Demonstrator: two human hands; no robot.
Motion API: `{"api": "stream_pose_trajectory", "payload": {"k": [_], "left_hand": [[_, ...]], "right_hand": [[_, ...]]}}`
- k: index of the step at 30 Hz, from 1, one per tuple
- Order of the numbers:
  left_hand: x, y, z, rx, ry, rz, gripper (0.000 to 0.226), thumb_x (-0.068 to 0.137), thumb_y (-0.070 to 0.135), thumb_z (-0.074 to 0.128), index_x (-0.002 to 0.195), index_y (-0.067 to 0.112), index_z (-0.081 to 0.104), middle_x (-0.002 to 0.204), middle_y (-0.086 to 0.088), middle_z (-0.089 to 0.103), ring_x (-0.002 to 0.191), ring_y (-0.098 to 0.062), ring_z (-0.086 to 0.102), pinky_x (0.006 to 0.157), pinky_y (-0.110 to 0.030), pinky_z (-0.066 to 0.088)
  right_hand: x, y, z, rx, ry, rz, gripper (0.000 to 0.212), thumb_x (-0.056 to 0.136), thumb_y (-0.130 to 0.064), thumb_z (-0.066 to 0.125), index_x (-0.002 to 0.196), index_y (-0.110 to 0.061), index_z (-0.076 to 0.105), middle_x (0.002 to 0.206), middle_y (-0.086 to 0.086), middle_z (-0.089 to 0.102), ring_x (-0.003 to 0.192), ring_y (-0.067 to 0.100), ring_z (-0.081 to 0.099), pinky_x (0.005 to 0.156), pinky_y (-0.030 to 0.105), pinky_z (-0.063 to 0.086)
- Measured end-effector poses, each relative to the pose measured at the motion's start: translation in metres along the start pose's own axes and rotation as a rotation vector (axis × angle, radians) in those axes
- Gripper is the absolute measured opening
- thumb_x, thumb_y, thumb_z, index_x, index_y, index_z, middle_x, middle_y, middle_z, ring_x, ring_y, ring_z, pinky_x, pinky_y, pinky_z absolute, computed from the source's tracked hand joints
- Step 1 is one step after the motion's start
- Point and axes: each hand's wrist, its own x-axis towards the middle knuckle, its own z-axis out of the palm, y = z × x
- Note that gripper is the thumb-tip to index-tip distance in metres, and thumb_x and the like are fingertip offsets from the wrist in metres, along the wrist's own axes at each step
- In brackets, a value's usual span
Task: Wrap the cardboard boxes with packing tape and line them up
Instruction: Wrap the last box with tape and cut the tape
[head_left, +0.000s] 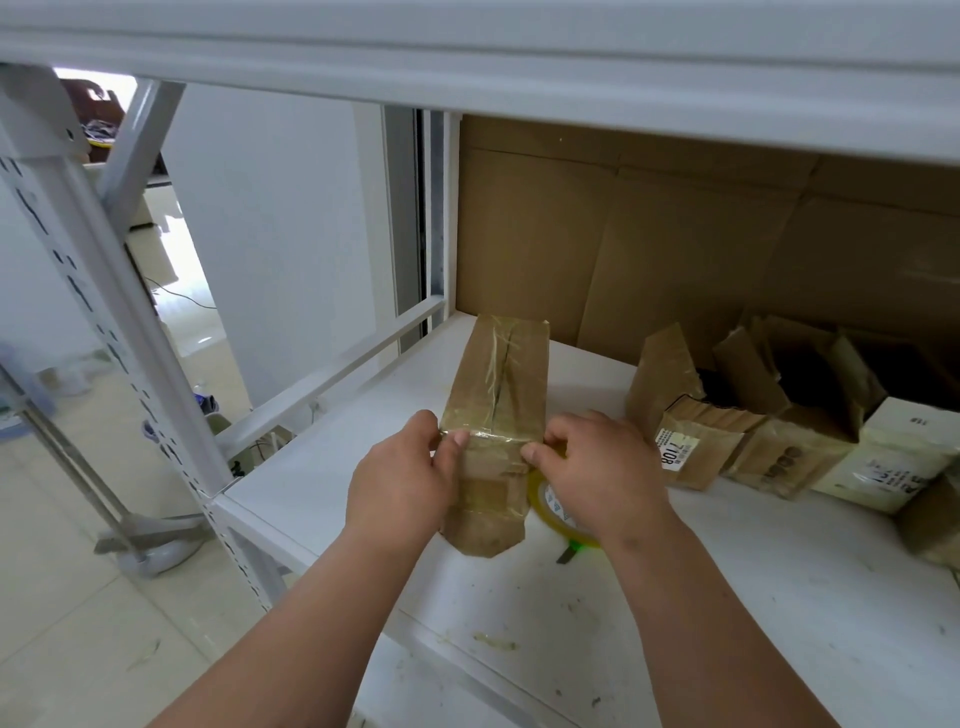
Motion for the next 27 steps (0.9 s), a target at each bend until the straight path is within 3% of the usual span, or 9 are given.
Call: {"api": "stream_pose_trajectory", "payload": {"k": [4,6,9,13,16,19,22,24,27], "left_hand": [[-0.002,-0.005,0.003,-0.204,0.003,-0.084,0.025,0.099,0.042,0.051,0.095,0.018,0.05,0.085,0.01,0.061,0.076,-0.01,0.055,0.059,-0.024,0.038],[-0.003,-0.005,0.003,-0.263,0.005,-0.094,0.022,0.1,0.039,0.051,0.115,0.023,0.047,0.096,0.013,0.063,0.081,-0.012,0.057,0.065,-0.029,0.039],[0.001,-0.002,-0.002,-0.122,-0.085,0.04,0.047,0.105,0.036,0.039,0.148,0.046,0.025,0.104,0.011,0.059,0.091,-0.018,0.061,0.078,-0.027,0.041],[0.015,0.006,-0.012,0.062,-0.261,0.077,0.044,0.1,0.058,0.032,0.143,0.05,0.041,0.13,0.004,0.056,0.121,-0.02,0.054,0.093,-0.029,0.042],[0.02,0.015,-0.012,0.183,-0.281,0.075,0.069,0.086,0.08,0.035,0.144,0.043,0.042,0.156,0.004,0.027,0.138,-0.023,0.038,0.107,-0.044,0.042],[0.018,0.021,-0.008,0.315,-0.222,0.139,0.091,0.076,0.087,0.041,0.147,0.031,0.036,0.154,0.0,0.022,0.141,-0.025,0.023,0.109,-0.045,0.035],[0.022,0.015,-0.006,0.235,-0.211,0.134,0.097,0.074,0.08,0.056,0.15,0.025,0.031,0.154,0.0,0.023,0.142,-0.025,0.02,0.112,-0.042,0.031],[0.028,0.009,-0.008,0.156,-0.186,0.128,0.092,0.076,0.07,0.066,0.149,0.024,0.034,0.154,0.001,0.029,0.142,-0.024,0.023,0.112,-0.04,0.031],[0.033,0.002,-0.01,0.049,-0.13,0.137,0.077,0.08,0.057,0.07,0.143,0.022,0.039,0.151,0.0,0.038,0.143,-0.024,0.023,0.113,-0.04,0.029]], "right_hand": [[0.0,0.005,-0.007,0.041,-0.096,-0.054,0.011,0.094,-0.047,0.051,0.091,-0.037,0.052,0.093,-0.011,0.05,0.101,0.017,0.049,0.092,0.039,0.045],[-0.001,0.005,-0.009,0.062,-0.113,-0.067,0.006,0.093,-0.042,0.053,0.091,-0.037,0.05,0.096,-0.012,0.05,0.104,0.017,0.049,0.093,0.039,0.046],[-0.005,0.001,-0.011,0.126,-0.131,-0.06,0.009,0.091,-0.043,0.058,0.091,-0.036,0.052,0.1,-0.011,0.054,0.103,0.016,0.051,0.093,0.039,0.047],[-0.008,-0.002,-0.012,0.162,-0.167,-0.048,0.014,0.088,-0.044,0.062,0.097,-0.037,0.053,0.103,-0.011,0.054,0.105,0.017,0.053,0.095,0.041,0.048],[-0.007,-0.003,-0.014,0.194,-0.195,-0.048,0.024,0.085,-0.036,0.065,0.108,-0.035,0.058,0.107,-0.011,0.056,0.107,0.017,0.054,0.094,0.04,0.049],[-0.008,-0.004,-0.018,0.347,-0.267,-0.034,0.038,0.082,-0.024,0.064,0.116,-0.037,0.052,0.1,-0.014,0.056,0.095,0.011,0.056,0.08,0.031,0.051],[-0.01,0.002,-0.014,0.53,-0.263,-0.024,0.049,0.081,-0.017,0.069,0.119,-0.038,0.046,0.107,-0.018,0.055,0.099,0.008,0.058,0.08,0.025,0.051],[-0.011,0.007,-0.011,0.633,-0.234,-0.002,0.055,0.077,-0.025,0.08,0.12,-0.038,0.046,0.118,-0.017,0.055,0.107,0.007,0.057,0.08,0.022,0.051],[-0.014,0.011,-0.002,0.64,-0.23,0.04,0.054,0.074,-0.042,0.082,0.118,-0.035,0.05,0.117,-0.015,0.056,0.103,0.004,0.056,0.068,0.022,0.052]]}}
